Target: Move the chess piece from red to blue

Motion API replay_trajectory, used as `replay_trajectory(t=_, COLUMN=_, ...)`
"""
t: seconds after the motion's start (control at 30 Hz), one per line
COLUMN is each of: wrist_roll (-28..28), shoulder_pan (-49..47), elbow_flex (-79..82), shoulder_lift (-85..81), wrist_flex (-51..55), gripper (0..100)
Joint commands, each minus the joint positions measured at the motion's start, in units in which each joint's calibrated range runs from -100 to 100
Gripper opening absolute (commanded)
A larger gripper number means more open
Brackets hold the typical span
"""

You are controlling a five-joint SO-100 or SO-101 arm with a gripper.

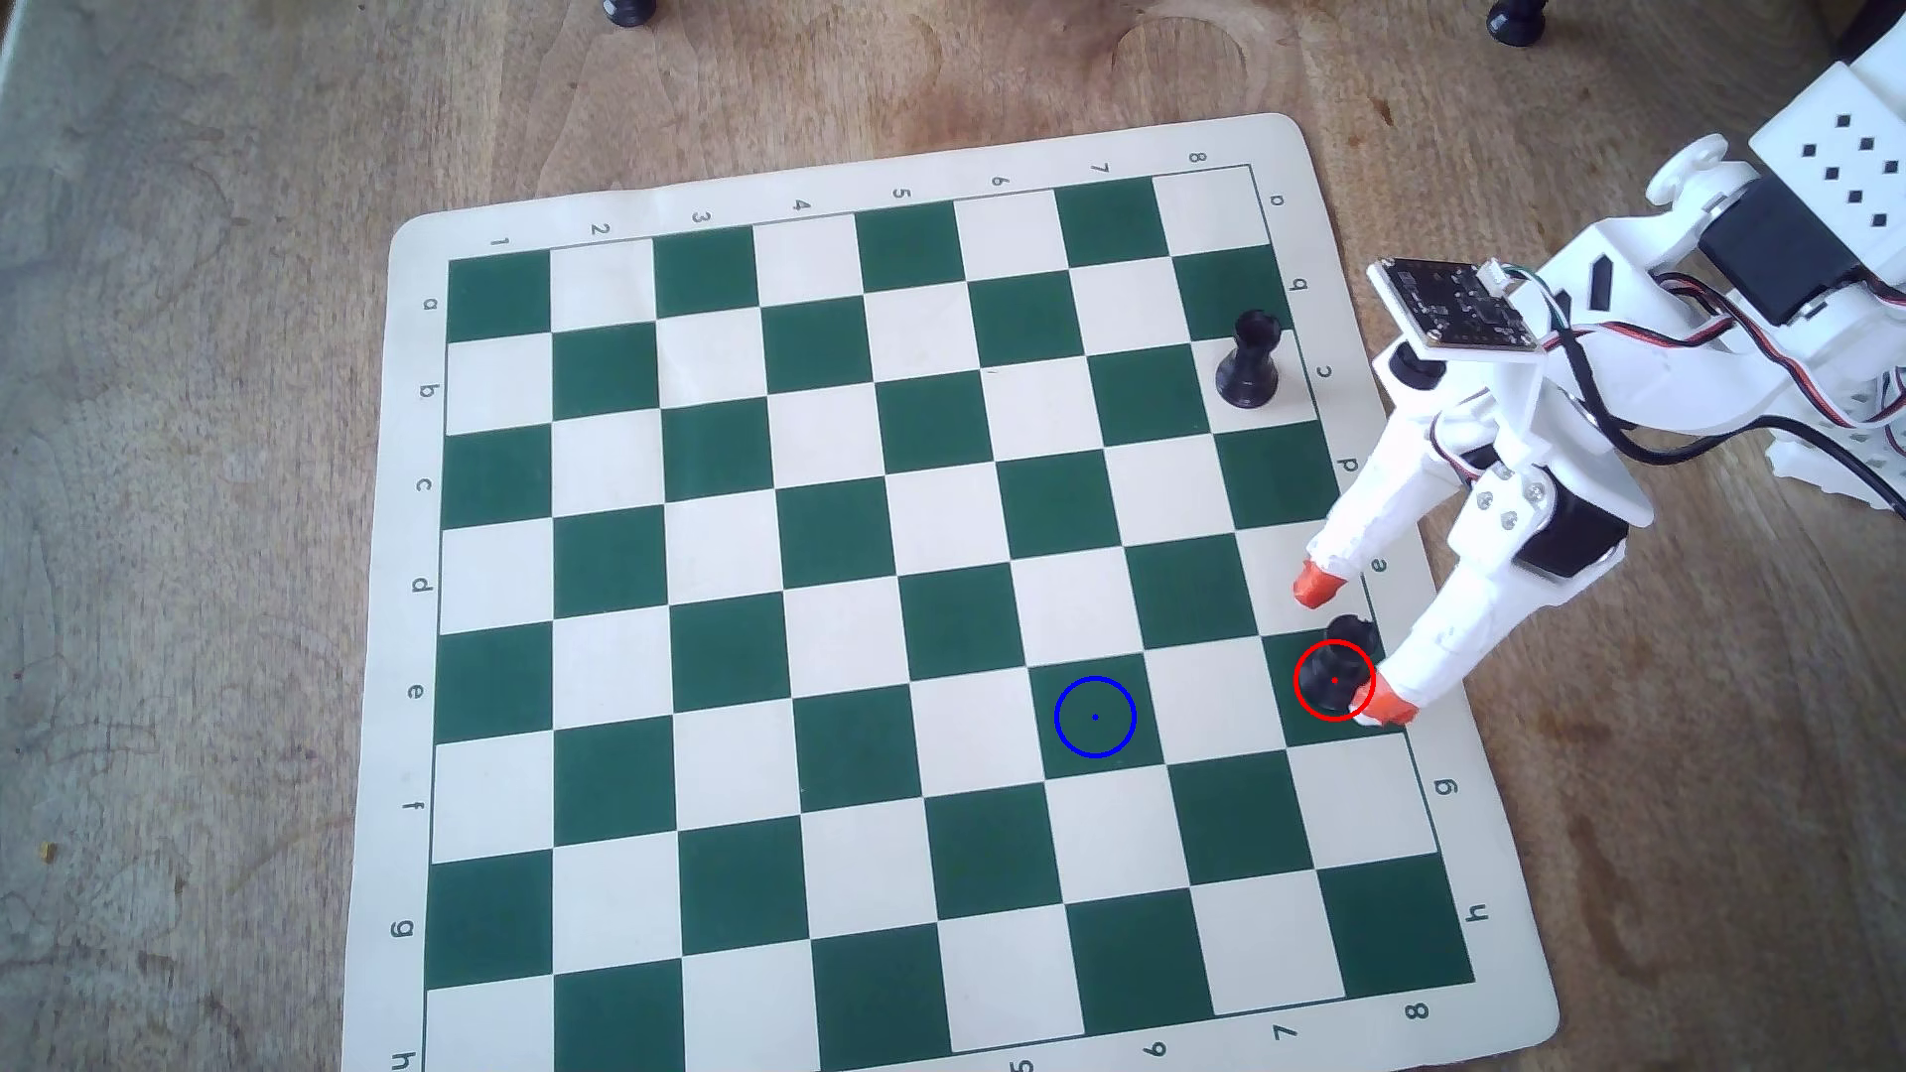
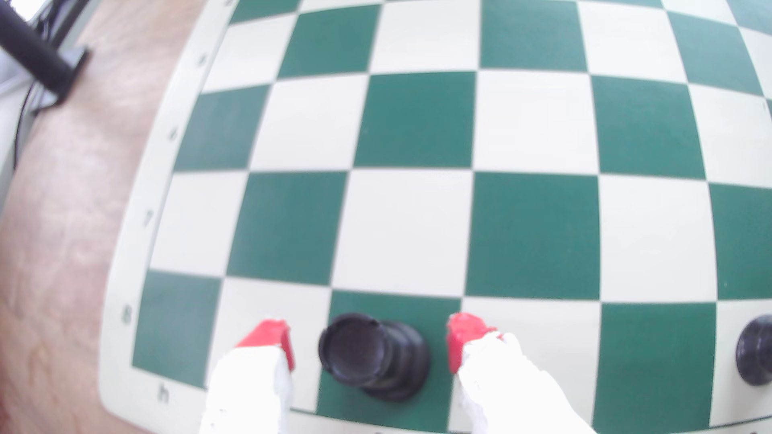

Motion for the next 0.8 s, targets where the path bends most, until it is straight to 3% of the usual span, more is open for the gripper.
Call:
replay_trajectory(t=0.0, wrist_roll=0.0, shoulder_pan=-0.7, elbow_flex=-5.4, shoulder_lift=-1.1, wrist_flex=0.4, gripper=19)
replay_trajectory(t=0.27, wrist_roll=0.2, shoulder_pan=-2.2, elbow_flex=-6.6, shoulder_lift=-1.9, wrist_flex=3.1, gripper=17)
replay_trajectory(t=0.53, wrist_roll=0.2, shoulder_pan=-2.1, elbow_flex=-6.7, shoulder_lift=-2.5, wrist_flex=5.0, gripper=1)
replay_trajectory(t=0.77, wrist_roll=0.2, shoulder_pan=-1.7, elbow_flex=-6.9, shoulder_lift=-3.6, wrist_flex=6.8, gripper=0)
